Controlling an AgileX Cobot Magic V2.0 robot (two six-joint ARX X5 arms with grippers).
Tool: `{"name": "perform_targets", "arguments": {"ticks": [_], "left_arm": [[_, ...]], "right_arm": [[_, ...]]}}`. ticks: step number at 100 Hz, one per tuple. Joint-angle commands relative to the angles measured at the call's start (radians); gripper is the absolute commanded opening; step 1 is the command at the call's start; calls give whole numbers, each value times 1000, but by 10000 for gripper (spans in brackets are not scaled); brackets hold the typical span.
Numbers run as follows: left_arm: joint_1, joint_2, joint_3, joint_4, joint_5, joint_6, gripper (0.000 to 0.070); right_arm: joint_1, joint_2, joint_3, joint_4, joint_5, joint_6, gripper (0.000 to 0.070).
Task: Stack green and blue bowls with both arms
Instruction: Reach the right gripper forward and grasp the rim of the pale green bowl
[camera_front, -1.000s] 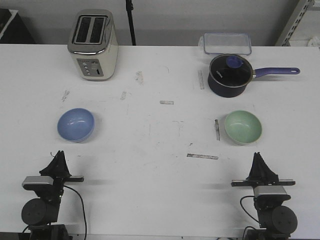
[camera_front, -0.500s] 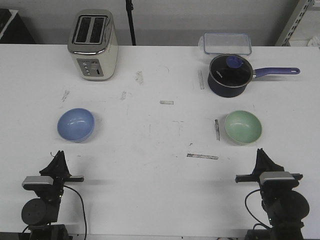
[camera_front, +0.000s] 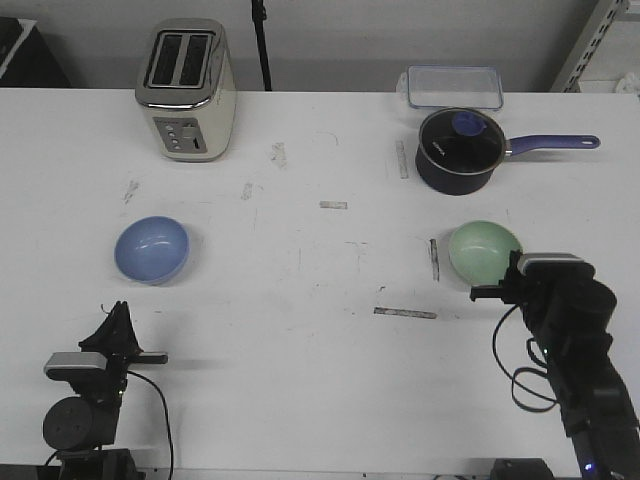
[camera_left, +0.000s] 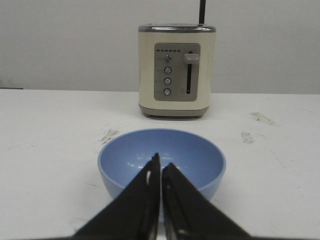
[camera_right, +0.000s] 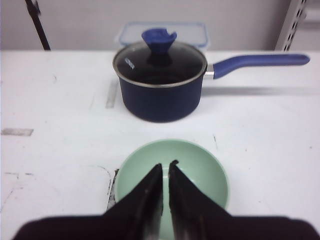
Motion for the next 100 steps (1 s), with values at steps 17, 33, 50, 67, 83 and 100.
{"name": "perform_targets", "arguments": {"ticks": [17, 33, 50, 67, 83, 100], "left_arm": [[0, -2, -22, 12, 1, -5, 1], [0, -2, -22, 12, 2, -5, 1], [0, -2, -22, 12, 1, -5, 1], [0, -2, -22, 12, 2, -5, 1], [0, -2, -22, 12, 2, -5, 1], [0, -2, -22, 12, 2, -5, 1]], "right_arm": [[-48, 270, 254, -229, 35, 24, 15], [-98, 427, 398, -341, 5, 62, 15], [-198, 539, 492, -383, -183, 132, 17], [-258, 606, 510, -421, -261, 152, 180], [-296, 657, 510, -486, -261, 132, 303], [-314, 701, 510, -523, -262, 92, 479]]}}
